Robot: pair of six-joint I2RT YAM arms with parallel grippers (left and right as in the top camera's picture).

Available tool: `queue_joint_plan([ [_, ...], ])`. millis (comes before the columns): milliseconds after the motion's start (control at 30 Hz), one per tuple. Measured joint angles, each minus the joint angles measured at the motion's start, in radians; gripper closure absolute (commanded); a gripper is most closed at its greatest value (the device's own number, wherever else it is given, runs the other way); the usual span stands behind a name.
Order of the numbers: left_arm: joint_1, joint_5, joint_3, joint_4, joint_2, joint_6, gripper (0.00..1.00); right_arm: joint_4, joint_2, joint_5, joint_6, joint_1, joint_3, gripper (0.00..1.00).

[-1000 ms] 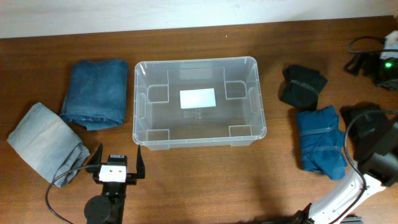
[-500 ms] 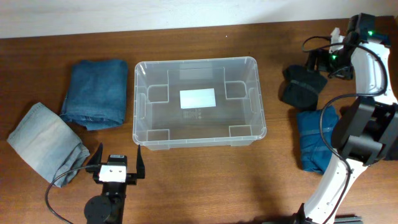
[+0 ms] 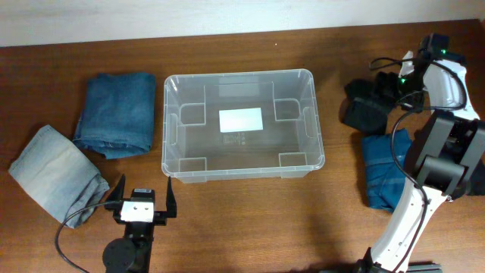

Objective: Pack container
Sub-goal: 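Move the right gripper over the black folded cloth and grasp it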

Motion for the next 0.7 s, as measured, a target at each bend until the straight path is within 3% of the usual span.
queue_joint_plan([
  [133,0.000,0.000,0.000,0.000,0.000,0.000,0.00,-0.001,0.025,-0.005,0.005,0.000,0.000,0.12],
  [433,0.000,0.000,0.000,0.000,0.000,0.000,0.01,-0.020,0.035,-0.043,0.017,0.001,0.000,0.64],
  [700,0.000,0.000,0.000,0.000,0.000,0.000,0.01,-0.045,0.031,-0.048,0.019,0.000,0.007,0.79],
])
